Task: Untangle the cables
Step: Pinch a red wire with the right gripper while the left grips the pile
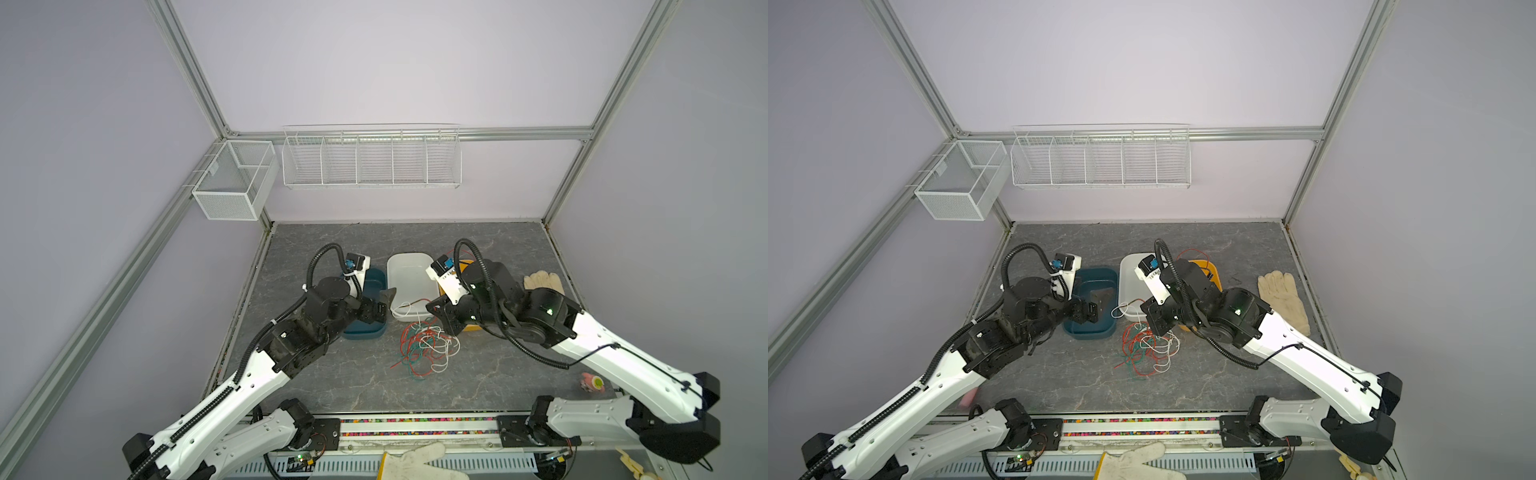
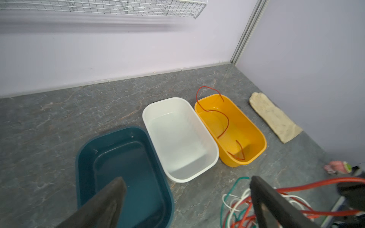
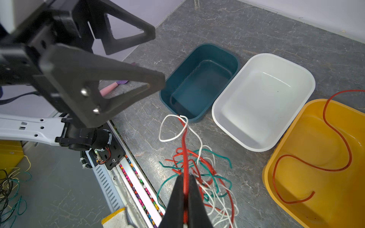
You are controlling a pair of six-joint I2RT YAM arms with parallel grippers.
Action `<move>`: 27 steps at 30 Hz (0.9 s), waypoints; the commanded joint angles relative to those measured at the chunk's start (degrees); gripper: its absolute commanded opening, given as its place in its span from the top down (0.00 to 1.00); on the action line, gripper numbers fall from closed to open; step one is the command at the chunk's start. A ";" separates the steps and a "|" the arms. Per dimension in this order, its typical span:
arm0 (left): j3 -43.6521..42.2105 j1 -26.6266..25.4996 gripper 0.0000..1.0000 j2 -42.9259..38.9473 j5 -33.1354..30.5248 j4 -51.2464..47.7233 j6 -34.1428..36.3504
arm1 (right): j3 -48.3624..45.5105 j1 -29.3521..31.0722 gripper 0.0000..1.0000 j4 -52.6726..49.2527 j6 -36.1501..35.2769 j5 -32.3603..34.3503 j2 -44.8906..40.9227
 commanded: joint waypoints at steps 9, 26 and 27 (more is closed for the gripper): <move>-20.12 -3.69 0.06 -3.17 18.59 23.52 -19.37 | 0.60 0.38 0.94 3.68 0.54 -0.71 -1.39; -30.31 -5.37 0.15 6.06 22.52 41.94 -25.53 | -0.76 3.62 0.94 8.64 3.67 -3.68 -1.38; -30.29 -5.43 0.18 6.68 22.73 42.07 -25.53 | -0.77 3.83 0.93 8.73 3.74 -3.58 -1.38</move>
